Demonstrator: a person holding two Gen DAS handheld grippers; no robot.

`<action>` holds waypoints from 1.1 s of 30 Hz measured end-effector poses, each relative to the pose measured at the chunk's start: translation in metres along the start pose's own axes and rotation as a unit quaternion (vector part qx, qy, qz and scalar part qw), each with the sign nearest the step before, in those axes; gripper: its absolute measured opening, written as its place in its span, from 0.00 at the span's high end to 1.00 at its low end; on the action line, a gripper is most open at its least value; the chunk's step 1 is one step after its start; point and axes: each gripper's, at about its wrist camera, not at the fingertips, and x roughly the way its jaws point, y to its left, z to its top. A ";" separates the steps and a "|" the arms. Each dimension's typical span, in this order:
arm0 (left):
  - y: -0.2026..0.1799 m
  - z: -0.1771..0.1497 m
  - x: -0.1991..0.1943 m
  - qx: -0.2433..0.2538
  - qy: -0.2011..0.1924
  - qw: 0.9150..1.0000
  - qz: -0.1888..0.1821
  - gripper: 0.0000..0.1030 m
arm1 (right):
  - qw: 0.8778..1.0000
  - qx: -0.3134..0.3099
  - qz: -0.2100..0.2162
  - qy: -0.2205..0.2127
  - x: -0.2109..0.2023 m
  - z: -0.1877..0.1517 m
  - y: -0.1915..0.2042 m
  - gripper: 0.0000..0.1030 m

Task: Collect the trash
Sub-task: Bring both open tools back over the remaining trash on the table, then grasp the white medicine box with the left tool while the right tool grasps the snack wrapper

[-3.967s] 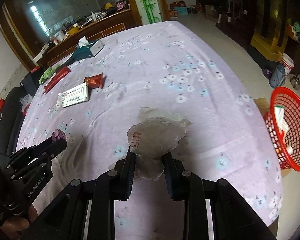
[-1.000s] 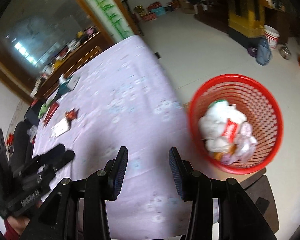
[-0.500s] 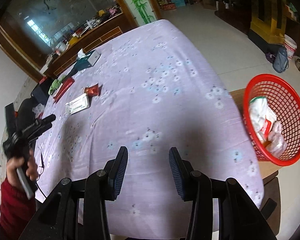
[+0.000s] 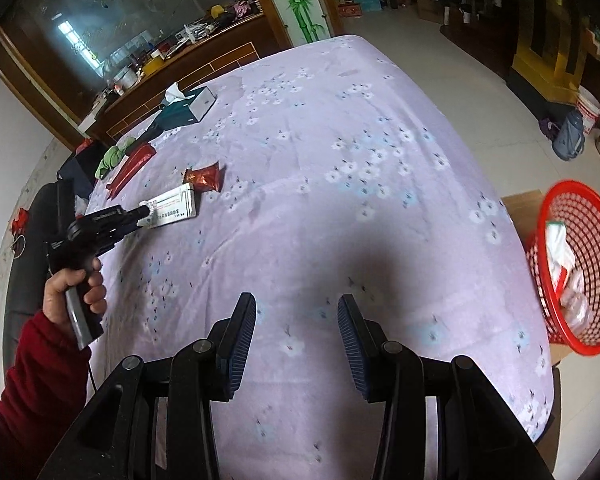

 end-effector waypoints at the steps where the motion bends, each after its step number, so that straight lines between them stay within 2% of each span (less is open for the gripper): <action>1: 0.000 0.001 0.002 -0.002 0.002 1.000 -0.004 0.89 | 1.000 -0.001 0.001 0.001 0.002 0.002 0.003 0.55; 2: 0.002 0.002 0.004 -0.005 0.001 1.000 -0.011 0.96 | 1.000 -0.003 0.003 0.001 0.006 0.006 0.008 0.55; 7: -0.004 -0.003 -0.006 0.026 -0.017 0.999 -0.014 0.96 | 1.000 -0.025 0.018 0.007 0.026 0.026 0.036 0.56; 13: -0.003 -0.021 -0.050 0.050 -0.036 0.998 -0.023 0.96 | 0.997 -0.071 0.041 0.003 0.060 0.060 0.075 0.55; 18: 0.013 -0.051 -0.089 0.044 -0.044 0.998 -0.025 0.96 | 0.993 -0.094 0.073 0.016 0.109 0.097 0.107 0.55; 21: 0.022 -0.067 -0.099 0.035 -0.040 0.998 -0.023 0.96 | 0.990 -0.101 0.094 0.018 0.141 0.117 0.122 0.55; 25: 0.027 -0.081 -0.108 0.037 -0.044 0.998 -0.006 0.96 | 0.991 -0.092 0.100 0.018 0.179 0.146 0.131 0.51; 27: 0.030 -0.086 -0.111 0.032 -0.043 0.999 -0.008 0.96 | 0.989 -0.093 0.107 0.028 0.199 0.159 0.135 0.48; 29: 0.032 -0.090 -0.111 0.033 -0.039 0.999 -0.007 0.96 | 0.989 -0.105 0.094 0.037 0.215 0.167 0.138 0.48; 33: 0.036 -0.090 -0.110 0.029 -0.038 0.999 -0.006 0.96 | 0.985 -0.127 0.092 0.077 0.234 0.165 0.137 0.47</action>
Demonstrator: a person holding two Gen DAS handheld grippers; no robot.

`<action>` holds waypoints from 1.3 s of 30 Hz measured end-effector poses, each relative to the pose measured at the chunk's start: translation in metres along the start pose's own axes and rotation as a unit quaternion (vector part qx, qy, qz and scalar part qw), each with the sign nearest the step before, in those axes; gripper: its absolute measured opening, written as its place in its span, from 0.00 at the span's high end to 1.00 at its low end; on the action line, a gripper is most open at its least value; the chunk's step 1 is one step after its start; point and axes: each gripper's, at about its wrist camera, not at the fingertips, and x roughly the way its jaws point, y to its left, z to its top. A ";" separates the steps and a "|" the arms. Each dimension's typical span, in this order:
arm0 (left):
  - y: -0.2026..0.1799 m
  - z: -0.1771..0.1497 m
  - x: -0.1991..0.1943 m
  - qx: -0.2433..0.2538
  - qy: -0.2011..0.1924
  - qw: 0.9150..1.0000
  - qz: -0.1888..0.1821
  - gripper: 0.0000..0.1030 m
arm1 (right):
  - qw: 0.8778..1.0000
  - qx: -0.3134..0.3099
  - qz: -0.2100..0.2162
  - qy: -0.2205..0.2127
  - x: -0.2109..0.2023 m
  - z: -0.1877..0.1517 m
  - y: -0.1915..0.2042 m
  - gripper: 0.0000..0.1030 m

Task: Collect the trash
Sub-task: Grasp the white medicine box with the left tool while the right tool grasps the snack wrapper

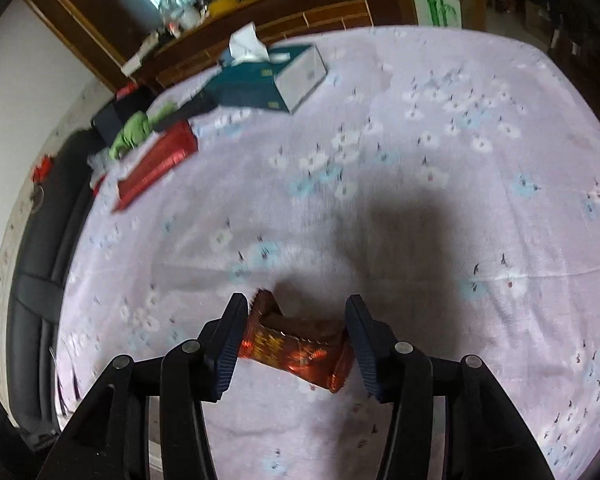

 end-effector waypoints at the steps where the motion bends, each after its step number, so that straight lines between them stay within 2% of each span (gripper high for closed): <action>1: 0.000 0.000 0.000 0.000 -0.001 1.000 0.001 0.96 | 1.000 -0.006 0.005 0.007 0.000 -0.003 0.000 0.47; 5: 0.005 0.003 0.005 -0.004 -0.001 1.000 0.002 0.96 | 0.998 -0.054 0.010 0.025 -0.002 -0.018 0.014 0.46; 7: 0.005 0.005 0.008 -0.002 0.001 1.000 0.002 0.96 | 0.997 -0.076 -0.016 0.025 0.001 -0.024 0.019 0.46; 10: 0.003 0.006 0.011 0.002 0.000 1.000 0.003 0.96 | 0.995 -0.084 -0.040 0.023 0.008 -0.026 0.021 0.46; 13: 0.000 0.009 0.015 0.005 0.000 1.000 0.002 0.96 | 0.996 -0.075 -0.043 0.014 0.013 -0.026 0.020 0.46; 14: -0.001 0.009 0.017 0.006 0.000 1.000 0.002 0.96 | 0.997 -0.069 -0.044 0.011 0.015 -0.027 0.019 0.53; 19: -0.012 0.008 0.017 0.017 -0.002 1.000 0.001 0.96 | 0.997 -0.067 -0.044 -0.002 0.011 -0.036 0.022 0.62; 25: -0.033 0.005 0.014 0.036 -0.006 0.999 -0.005 0.96 | 0.997 -0.056 -0.035 -0.031 -0.025 -0.062 0.025 0.63; 31: -0.059 -0.003 0.009 0.064 -0.011 0.998 -0.009 0.96 | 0.997 -0.014 -0.027 -0.075 -0.082 -0.096 0.018 0.63; 39: -0.086 -0.015 -0.001 0.082 -0.020 0.996 -0.018 0.96 | 0.995 0.039 -0.028 -0.088 -0.126 -0.151 0.003 0.63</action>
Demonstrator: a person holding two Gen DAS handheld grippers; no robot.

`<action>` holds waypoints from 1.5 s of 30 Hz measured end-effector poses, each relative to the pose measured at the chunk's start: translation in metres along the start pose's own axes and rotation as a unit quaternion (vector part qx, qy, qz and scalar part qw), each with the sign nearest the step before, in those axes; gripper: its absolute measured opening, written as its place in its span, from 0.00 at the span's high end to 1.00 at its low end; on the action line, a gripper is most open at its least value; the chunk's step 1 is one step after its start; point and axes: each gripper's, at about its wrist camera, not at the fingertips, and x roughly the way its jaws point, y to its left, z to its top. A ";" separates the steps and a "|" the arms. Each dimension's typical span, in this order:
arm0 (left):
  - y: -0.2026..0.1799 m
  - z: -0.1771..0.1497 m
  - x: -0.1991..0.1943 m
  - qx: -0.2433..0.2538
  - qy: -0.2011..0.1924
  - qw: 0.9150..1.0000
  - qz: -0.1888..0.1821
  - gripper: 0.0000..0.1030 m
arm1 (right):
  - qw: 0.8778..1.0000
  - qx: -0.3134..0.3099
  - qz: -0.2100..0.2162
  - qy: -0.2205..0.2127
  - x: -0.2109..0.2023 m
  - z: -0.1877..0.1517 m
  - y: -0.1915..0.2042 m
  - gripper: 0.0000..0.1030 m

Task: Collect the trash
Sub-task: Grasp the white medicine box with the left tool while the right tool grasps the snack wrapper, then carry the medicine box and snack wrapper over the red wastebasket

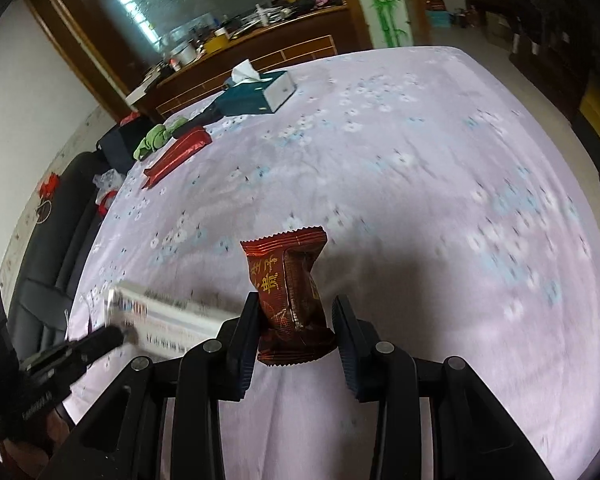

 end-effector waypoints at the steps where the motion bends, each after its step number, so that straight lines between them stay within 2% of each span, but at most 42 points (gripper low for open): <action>1: -0.004 -0.001 -0.001 0.002 -0.001 1.000 -0.001 0.96 | 1.000 0.006 -0.001 -0.004 -0.008 -0.007 -0.002 0.63; 13: -0.075 -0.020 -0.008 0.050 0.004 0.999 -0.014 0.96 | 0.998 0.058 -0.018 -0.033 -0.081 -0.062 -0.045 0.63; 20: -0.126 -0.030 -0.001 0.092 0.015 0.995 -0.036 0.96 | 0.994 0.089 -0.034 -0.049 -0.121 -0.090 -0.077 0.63; 31: -0.206 -0.041 0.010 0.157 0.027 0.985 -0.069 0.96 | 0.983 0.142 -0.066 -0.095 -0.184 -0.112 -0.130 0.63; 45: -0.306 -0.053 0.036 0.239 0.035 0.965 -0.100 0.96 | 0.966 0.195 -0.110 -0.129 -0.242 -0.138 -0.197 0.63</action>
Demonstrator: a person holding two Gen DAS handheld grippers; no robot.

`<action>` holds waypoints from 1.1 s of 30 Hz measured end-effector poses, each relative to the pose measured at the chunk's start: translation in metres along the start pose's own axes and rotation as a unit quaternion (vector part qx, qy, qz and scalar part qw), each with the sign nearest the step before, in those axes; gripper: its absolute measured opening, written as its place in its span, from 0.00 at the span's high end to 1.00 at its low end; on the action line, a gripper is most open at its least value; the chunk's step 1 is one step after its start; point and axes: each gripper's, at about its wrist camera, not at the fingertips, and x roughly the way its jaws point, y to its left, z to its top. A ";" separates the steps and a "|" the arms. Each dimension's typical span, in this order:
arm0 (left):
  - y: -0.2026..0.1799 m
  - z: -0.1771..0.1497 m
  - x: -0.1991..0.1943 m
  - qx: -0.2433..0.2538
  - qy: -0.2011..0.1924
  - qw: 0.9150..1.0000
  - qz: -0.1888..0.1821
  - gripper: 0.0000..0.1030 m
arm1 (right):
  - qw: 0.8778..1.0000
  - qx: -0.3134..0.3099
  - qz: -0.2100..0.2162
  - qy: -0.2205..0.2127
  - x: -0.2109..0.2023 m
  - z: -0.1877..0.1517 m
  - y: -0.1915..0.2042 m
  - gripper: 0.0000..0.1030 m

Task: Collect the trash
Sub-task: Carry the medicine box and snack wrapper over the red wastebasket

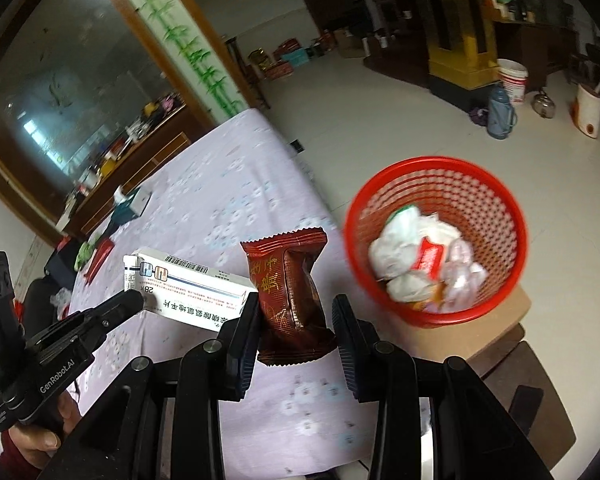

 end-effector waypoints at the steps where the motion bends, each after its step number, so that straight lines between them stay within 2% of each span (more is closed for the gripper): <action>1: -0.008 0.005 0.004 0.008 -0.001 1.000 -0.004 0.96 | 1.000 0.003 -0.002 -0.002 -0.002 0.001 -0.005 0.63; 16: -0.084 0.052 0.054 0.061 -0.003 0.997 -0.040 0.96 | 0.997 0.051 -0.044 -0.031 -0.022 0.035 -0.078 0.62; 24: -0.119 0.055 0.091 0.095 -0.002 0.995 -0.016 0.96 | 0.995 0.070 -0.072 -0.026 -0.012 0.045 -0.105 0.62; 33: -0.145 0.049 0.117 0.149 0.002 0.989 0.010 0.96 | 0.993 0.082 -0.086 -0.019 0.002 0.054 -0.125 0.62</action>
